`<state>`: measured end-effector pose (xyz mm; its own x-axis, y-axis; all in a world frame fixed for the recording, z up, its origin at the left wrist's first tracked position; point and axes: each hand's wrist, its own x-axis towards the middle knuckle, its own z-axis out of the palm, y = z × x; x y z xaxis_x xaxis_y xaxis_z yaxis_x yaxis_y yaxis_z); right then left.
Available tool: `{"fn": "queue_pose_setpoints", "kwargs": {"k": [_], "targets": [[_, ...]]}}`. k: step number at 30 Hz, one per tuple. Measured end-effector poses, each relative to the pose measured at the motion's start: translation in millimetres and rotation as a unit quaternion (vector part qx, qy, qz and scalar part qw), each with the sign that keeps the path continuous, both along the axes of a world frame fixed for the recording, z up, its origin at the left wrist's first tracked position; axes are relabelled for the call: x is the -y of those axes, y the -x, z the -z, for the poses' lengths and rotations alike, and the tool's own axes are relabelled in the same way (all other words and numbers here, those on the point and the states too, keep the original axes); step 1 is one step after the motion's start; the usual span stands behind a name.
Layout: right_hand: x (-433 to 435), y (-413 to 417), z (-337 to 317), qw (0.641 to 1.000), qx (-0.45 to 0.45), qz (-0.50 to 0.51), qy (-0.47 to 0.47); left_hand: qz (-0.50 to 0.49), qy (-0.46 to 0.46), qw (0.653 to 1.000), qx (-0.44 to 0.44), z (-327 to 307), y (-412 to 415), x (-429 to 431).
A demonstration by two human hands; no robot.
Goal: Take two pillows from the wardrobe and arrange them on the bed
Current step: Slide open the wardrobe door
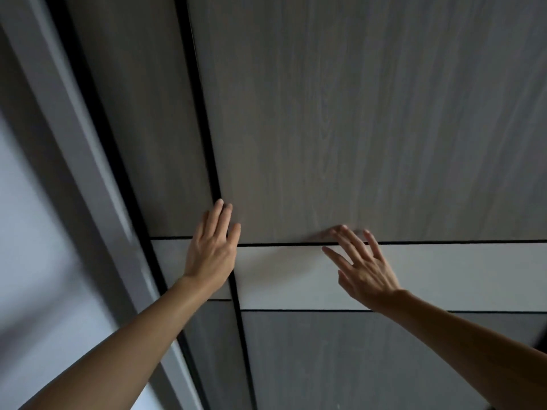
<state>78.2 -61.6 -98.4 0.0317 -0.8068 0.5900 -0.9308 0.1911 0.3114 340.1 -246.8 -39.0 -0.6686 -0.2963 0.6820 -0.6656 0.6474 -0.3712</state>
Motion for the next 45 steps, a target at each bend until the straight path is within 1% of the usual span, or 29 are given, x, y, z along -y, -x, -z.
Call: {"fn": "queue_pose_setpoints", "kwargs": {"k": [3, 8, 11, 17, 22, 25, 27, 31, 33, 35, 37, 39, 41, 43, 45], "targets": [[21, -11, 1, 0.999, -0.019, 0.006, -0.031, -0.065, -0.007, 0.996, 0.056, 9, -27, 15], [55, -32, 6, 0.999, -0.029, -0.022, -0.036, -0.169, -0.026, 0.980, 0.103, 15, -67, 40], [73, -48, 7, 0.998, -0.033, -0.036, -0.037, -0.214, -0.041, 0.968, 0.126, 15, -83, 50], [92, -67, 7, 0.996, -0.059, -0.054, -0.028, -0.250, -0.056, 0.956, 0.146, 11, -100, 61], [96, -78, 5, 0.996, -0.062, -0.058, -0.036, -0.271, -0.070, 0.948, 0.152, 5, -103, 58], [90, -81, 2, 0.995, -0.055, -0.065, -0.046, -0.279, -0.099, 0.944, 0.144, 2, -98, 47], [79, -80, 3, 0.995, -0.029, -0.084, -0.048, -0.265, -0.116, 0.946, 0.148, 4, -88, 33], [30, -60, 16, 0.988, 0.055, -0.135, -0.047, -0.185, -0.166, 0.958, 0.143, 20, -48, -11], [-10, -39, 28, 0.985, 0.088, -0.137, -0.059, -0.143, -0.214, 0.954, 0.152, 32, -15, -40], [-58, -12, 41, 0.984, 0.116, -0.093, -0.093, -0.098, -0.260, 0.948, 0.155, 48, 23, -74], [-114, 18, 55, 0.976, 0.161, -0.022, -0.146, -0.061, -0.293, 0.940, 0.164, 67, 65, -113], [-178, 49, 71, 0.960, 0.205, 0.045, -0.187, -0.026, -0.309, 0.936, 0.169, 90, 110, -159], [-245, 80, 88, 0.947, 0.225, 0.091, -0.208, 0.008, -0.328, 0.929, 0.174, 113, 156, -211], [-310, 110, 102, 0.928, 0.247, 0.146, -0.238, 0.043, -0.352, 0.917, 0.182, 136, 202, -266], [-368, 138, 114, 0.912, 0.275, 0.188, -0.239, 0.075, -0.375, 0.903, 0.196, 156, 246, -319]]}}
